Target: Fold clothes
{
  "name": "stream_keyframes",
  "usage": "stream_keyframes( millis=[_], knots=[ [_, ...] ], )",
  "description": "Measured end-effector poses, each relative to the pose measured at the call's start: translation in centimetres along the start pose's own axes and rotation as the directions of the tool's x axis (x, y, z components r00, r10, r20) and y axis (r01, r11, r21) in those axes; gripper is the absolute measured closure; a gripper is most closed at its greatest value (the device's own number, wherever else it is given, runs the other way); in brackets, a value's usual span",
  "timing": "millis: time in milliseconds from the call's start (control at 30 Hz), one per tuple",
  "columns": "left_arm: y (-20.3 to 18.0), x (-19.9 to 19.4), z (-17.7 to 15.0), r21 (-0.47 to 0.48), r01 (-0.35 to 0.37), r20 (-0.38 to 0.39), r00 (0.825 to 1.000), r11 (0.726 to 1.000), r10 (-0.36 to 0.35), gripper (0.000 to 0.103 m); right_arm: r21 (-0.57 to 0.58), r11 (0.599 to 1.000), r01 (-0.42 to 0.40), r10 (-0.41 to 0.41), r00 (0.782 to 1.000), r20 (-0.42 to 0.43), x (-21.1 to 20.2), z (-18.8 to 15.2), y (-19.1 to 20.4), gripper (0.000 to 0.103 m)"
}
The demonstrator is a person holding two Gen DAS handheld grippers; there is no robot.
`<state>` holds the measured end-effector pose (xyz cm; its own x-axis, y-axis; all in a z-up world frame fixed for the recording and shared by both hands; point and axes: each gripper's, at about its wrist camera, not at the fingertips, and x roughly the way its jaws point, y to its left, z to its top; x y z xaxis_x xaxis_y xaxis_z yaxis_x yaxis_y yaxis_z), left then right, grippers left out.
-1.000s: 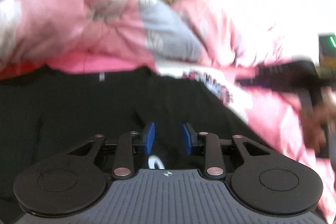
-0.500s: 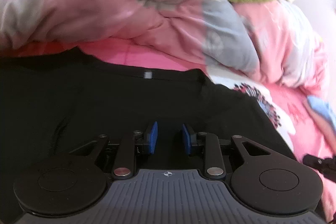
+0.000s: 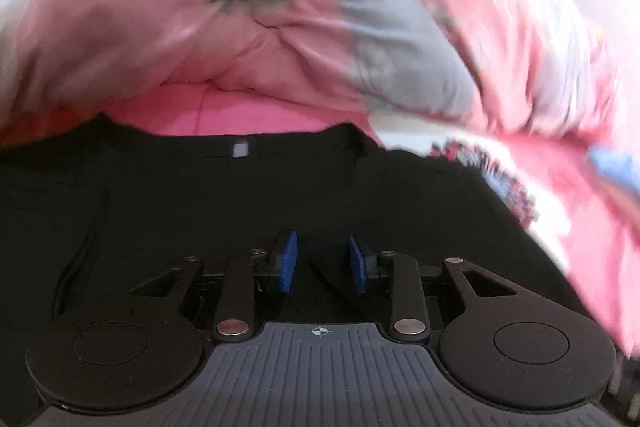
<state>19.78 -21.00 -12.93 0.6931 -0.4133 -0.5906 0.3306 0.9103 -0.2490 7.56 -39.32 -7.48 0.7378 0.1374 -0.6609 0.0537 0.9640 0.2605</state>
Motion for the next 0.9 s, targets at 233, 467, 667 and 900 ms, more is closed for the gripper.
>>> stream_keyframes(
  millis=[233,467,667,900],
  knots=[
    [0.6,-0.5,-0.2,-0.023,0.015,0.010,1.000,1.000,-0.015,0.073,-0.141,0.990,0.026,-0.034,0.998,-0.056,-4.8,-2.5,2.4,0.101],
    [0.9,-0.1,-0.3,-0.036,0.035,0.013,0.999,0.999,-0.034,0.073,-0.145,0.989,0.025,-0.021,0.999,0.031,-1.5,1.2,4.8,0.101],
    [1.2,0.0,-0.4,-0.050,0.052,0.017,0.999,0.997,-0.051,0.073,-0.204,0.978,-0.034,0.019,0.997,-0.074,-1.3,-3.4,7.1,0.101],
    [1.1,-3.6,0.7,-0.030,0.046,-0.006,0.999,0.998,-0.046,0.072,-0.055,0.998,-0.019,0.018,1.000,-0.019,-7.2,-3.6,5.5,0.100]
  ],
)
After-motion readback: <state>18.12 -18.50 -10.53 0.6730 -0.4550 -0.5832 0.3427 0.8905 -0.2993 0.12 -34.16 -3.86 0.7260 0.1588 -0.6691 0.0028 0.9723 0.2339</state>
